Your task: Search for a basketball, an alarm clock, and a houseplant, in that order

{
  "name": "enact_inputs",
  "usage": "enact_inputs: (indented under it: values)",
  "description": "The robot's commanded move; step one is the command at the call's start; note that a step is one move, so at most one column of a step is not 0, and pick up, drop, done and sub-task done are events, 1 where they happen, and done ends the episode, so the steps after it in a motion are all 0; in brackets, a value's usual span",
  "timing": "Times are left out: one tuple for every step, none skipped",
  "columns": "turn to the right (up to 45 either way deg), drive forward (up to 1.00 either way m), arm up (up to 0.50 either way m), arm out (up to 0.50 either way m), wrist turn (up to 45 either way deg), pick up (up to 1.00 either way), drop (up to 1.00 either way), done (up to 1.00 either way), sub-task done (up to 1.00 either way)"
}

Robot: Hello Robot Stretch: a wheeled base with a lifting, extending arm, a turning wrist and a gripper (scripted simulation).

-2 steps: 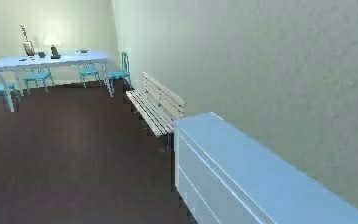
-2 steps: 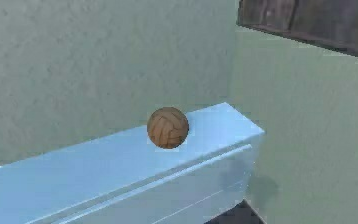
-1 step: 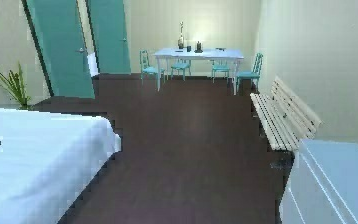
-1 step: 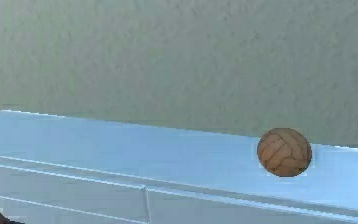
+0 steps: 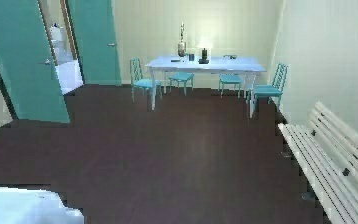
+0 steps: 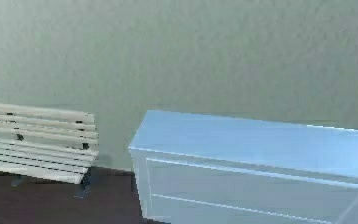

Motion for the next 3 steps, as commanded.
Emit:
enact_inputs:
  values:
    - [0.0, 1.0, 0.0, 0.0, 0.0, 0.0, 0.0, 0.0, 0.0]
    - [-12.0, 0.0, 0.0, 0.0, 0.0, 0.0, 0.0, 0.0, 0.0]
    - [0.0, 0.1, 0.0, 0.0, 0.0, 0.0, 0.0, 0.0, 0.0]
